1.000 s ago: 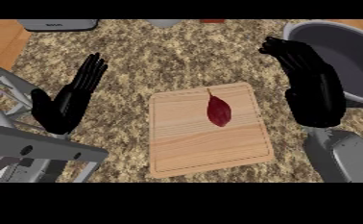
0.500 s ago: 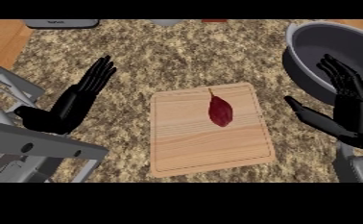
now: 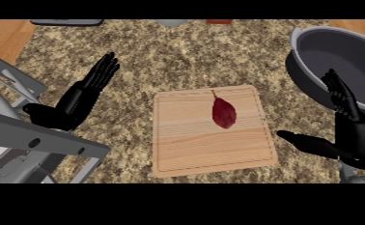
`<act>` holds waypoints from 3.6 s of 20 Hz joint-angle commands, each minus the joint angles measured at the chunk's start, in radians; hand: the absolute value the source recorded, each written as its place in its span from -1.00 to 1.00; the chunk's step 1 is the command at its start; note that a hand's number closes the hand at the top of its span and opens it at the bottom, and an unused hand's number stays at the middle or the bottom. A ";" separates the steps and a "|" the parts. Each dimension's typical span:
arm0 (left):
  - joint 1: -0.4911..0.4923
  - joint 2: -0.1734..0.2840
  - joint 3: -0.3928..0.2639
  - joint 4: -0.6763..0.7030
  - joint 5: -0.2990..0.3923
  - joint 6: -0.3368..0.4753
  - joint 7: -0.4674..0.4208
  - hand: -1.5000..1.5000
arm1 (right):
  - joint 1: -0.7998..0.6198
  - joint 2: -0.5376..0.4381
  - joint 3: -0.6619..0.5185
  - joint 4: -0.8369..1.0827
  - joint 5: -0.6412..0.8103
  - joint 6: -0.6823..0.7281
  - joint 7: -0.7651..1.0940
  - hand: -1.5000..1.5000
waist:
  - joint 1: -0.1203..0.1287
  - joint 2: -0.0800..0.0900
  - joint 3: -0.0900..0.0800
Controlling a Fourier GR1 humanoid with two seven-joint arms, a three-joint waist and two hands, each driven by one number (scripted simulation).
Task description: Pick the pear from the cutting board and place it in the pot
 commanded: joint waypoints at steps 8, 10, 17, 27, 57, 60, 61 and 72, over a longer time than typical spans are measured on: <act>0.065 -0.068 0.003 0.072 0.095 0.243 0.050 0.00 | 0.037 -0.206 0.213 -0.004 0.246 0.086 0.353 -1.00 | 0.077 -0.007 0.013; 0.027 -0.068 0.009 0.087 0.109 0.262 0.057 0.00 | 0.010 -0.186 0.246 -0.035 0.263 0.086 0.421 -1.00 | 0.075 -0.008 0.013; 0.028 -0.060 -0.017 0.103 0.134 0.275 0.033 0.00 | -0.060 -0.122 0.331 -0.038 0.318 0.099 0.583 -1.00 | 0.078 -0.007 0.017; 0.011 -0.085 -0.033 0.106 0.138 0.318 0.044 0.00 | -0.150 -0.060 0.403 0.027 0.383 0.144 0.777 -1.00 | 0.068 -0.006 0.020; 0.052 -0.082 -0.031 0.056 0.125 0.334 0.058 0.00 | -0.311 0.132 0.438 0.294 0.616 -0.072 0.720 1.00 | 0.058 -0.009 0.024; 0.053 -0.062 -0.001 0.094 0.130 0.332 0.039 0.00 | -0.320 0.107 0.421 0.275 0.613 -0.062 0.717 1.00 | 0.037 -0.010 0.022; 0.065 -0.078 -0.020 0.086 0.115 0.328 0.017 0.00 | -0.391 0.103 0.370 0.358 0.616 -0.054 0.791 1.00 | 0.065 -0.002 0.021; -0.086 -0.090 -0.086 0.147 0.135 0.234 0.026 0.00 | -0.757 -0.019 0.240 0.738 0.776 -0.032 1.286 1.00 | 0.176 0.027 0.017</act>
